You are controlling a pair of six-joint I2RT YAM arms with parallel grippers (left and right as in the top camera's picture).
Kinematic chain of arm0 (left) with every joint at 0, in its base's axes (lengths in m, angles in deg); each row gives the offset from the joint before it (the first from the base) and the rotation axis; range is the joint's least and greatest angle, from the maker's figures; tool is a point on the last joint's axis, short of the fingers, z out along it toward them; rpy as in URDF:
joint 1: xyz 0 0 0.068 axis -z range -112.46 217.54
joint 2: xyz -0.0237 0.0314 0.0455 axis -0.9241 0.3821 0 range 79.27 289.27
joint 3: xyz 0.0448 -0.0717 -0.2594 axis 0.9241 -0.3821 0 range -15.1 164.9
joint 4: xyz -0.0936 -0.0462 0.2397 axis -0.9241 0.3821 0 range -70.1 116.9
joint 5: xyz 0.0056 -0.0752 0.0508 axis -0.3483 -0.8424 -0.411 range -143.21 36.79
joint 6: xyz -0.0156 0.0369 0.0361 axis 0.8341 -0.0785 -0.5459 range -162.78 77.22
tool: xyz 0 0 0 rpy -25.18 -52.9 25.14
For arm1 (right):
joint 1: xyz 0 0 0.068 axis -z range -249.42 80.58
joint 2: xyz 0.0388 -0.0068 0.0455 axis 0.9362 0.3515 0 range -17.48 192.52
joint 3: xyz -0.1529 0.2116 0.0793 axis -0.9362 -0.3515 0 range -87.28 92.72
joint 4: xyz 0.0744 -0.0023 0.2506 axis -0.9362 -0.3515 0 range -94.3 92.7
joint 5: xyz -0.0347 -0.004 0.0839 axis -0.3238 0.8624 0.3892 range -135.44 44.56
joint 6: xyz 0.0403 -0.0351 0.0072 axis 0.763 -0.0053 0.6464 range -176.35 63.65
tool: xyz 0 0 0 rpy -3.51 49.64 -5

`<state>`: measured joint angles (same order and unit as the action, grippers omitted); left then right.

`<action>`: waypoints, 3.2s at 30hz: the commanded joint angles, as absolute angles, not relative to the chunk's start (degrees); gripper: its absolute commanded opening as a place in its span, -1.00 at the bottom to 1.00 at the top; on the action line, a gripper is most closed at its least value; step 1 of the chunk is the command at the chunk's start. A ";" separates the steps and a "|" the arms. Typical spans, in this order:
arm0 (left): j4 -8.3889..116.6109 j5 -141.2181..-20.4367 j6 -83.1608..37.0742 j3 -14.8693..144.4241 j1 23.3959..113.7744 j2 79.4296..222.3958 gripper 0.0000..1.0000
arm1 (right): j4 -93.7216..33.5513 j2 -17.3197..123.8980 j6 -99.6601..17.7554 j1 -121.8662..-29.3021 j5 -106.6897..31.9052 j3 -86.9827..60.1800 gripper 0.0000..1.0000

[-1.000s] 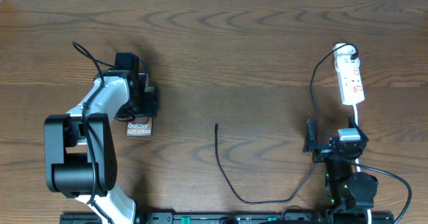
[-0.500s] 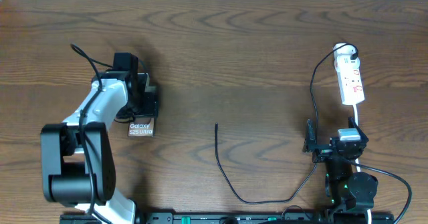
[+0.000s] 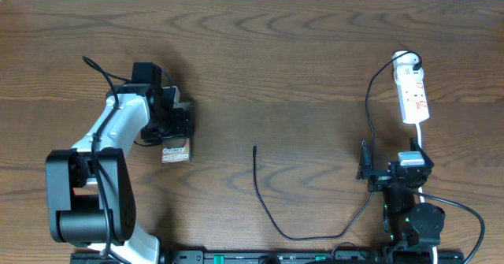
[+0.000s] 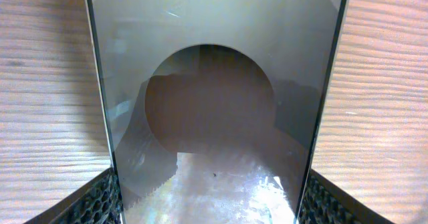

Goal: Plug charger to phone and switch on socket
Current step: 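Lift the phone with the left gripper and turn it upright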

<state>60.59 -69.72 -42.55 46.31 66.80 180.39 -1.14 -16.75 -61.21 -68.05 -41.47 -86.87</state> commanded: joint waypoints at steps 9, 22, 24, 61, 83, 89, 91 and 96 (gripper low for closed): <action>60.00 -92.96 -34.46 47.18 66.76 173.96 -0.86 | -1.40 -16.84 -61.76 -69.15 -42.10 -86.96 0.98; 52.05 -119.91 -12.13 47.18 66.76 170.75 -0.85 | -1.40 -16.84 -61.76 -69.15 -42.10 -86.96 0.98; 50.17 -123.91 -7.43 47.18 66.76 170.75 -0.85 | -1.40 -16.84 -61.76 -69.15 -42.10 -86.96 0.99; 47.39 -141.68 44.18 47.18 66.61 170.75 -0.86 | -1.40 -16.84 -61.76 -69.15 -42.10 -86.96 0.99; 45.51 -126.14 12.70 46.96 66.67 170.77 -0.86 | -1.40 -16.84 -61.76 -69.15 -42.10 -86.96 0.99; 45.49 -122.07 6.93 46.94 66.67 170.77 -0.86 | -1.22 -16.84 -62.90 -69.15 -43.74 -86.96 0.99; 45.51 -121.20 5.32 46.94 66.67 170.77 -0.86 | -1.49 -16.84 -62.85 -69.15 -44.00 -86.96 0.98; 46.36 -115.23 0.55 46.96 66.67 170.77 -0.86 | -1.44 -16.84 -62.83 -69.15 -43.92 -86.96 0.99</action>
